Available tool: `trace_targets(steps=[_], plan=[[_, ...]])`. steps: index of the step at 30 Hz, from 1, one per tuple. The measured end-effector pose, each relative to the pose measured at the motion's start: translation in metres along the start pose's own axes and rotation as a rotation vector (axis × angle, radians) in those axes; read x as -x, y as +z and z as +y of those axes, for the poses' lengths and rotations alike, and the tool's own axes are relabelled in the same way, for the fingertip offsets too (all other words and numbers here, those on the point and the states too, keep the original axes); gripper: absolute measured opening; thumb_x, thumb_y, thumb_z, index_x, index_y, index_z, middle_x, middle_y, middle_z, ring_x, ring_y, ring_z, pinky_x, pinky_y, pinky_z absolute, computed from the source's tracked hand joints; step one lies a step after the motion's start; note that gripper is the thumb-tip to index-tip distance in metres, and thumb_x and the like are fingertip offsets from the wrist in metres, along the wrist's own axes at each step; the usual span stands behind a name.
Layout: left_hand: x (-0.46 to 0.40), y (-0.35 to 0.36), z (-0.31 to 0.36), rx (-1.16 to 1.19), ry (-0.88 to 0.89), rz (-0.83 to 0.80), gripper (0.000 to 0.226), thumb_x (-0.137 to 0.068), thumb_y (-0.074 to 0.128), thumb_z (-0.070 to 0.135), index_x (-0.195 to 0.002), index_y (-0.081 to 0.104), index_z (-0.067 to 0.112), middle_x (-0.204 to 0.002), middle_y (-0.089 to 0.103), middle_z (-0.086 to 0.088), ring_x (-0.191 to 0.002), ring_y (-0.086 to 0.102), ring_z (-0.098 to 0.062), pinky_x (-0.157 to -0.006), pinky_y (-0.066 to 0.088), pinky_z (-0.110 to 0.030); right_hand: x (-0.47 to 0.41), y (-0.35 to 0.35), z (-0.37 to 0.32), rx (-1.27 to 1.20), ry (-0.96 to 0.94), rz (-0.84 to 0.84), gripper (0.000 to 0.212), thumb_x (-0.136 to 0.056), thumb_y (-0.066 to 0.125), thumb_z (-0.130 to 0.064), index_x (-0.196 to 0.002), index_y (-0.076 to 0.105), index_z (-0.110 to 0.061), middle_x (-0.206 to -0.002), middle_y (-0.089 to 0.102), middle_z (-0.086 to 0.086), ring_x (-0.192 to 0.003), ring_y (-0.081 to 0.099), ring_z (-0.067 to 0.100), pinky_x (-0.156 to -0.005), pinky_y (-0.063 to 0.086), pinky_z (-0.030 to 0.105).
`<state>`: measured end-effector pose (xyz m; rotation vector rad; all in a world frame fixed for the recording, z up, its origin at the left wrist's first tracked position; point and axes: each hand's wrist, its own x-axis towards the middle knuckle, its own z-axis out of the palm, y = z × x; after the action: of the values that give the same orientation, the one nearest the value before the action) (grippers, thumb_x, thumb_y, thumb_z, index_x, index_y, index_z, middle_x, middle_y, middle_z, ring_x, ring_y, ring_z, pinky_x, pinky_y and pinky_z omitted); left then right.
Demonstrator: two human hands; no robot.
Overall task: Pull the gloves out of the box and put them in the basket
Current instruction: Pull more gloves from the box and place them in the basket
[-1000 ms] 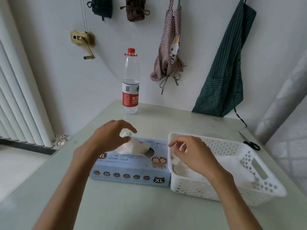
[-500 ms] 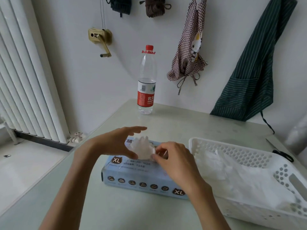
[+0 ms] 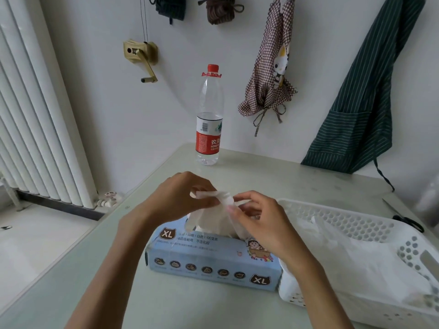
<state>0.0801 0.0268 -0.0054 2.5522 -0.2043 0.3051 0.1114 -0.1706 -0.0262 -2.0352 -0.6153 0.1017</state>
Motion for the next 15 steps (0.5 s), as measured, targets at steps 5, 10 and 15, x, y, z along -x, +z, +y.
trace_targets(steps=[5, 10, 15], plan=[[0.002, -0.007, -0.01, -0.007, -0.097, 0.058, 0.021, -0.083, 0.065, 0.037, -0.101, 0.072, 0.027, -0.099, 0.07, 0.01, -0.088, 0.063, -0.006, -0.086, 0.054, -0.034, 0.001, -0.004, 0.006, 0.307, -0.002, 0.07, 0.014, -0.081, 0.071, -0.04, -0.085, 0.069, -0.026, -0.077, 0.066, -0.015, -0.072, 0.061, -0.001, -0.069, 0.051, 0.022], [0.004, -0.002, -0.02, -0.085, -0.175, -0.071, 0.046, -0.079, 0.073, 0.031, -0.123, 0.058, 0.035, -0.128, 0.059, 0.01, -0.116, 0.053, -0.01, -0.103, 0.042, -0.036, -0.006, -0.017, 0.007, 0.055, -0.031, 0.115, 0.008, -0.09, 0.063, -0.029, -0.086, 0.069, -0.025, -0.078, 0.069, -0.016, -0.079, 0.062, -0.009, -0.068, 0.048, 0.011], [0.007, -0.006, 0.003, 0.076, -0.019, -0.155, 0.089, -0.065, 0.078, 0.048, -0.138, 0.028, 0.048, -0.14, 0.028, 0.028, -0.127, 0.025, 0.005, -0.106, 0.022, -0.023, -0.005, -0.014, -0.002, -0.002, -0.129, 0.102, 0.009, -0.087, 0.066, -0.028, -0.09, 0.071, -0.022, -0.068, 0.069, -0.011, -0.068, 0.065, -0.002, -0.067, 0.048, 0.01]])
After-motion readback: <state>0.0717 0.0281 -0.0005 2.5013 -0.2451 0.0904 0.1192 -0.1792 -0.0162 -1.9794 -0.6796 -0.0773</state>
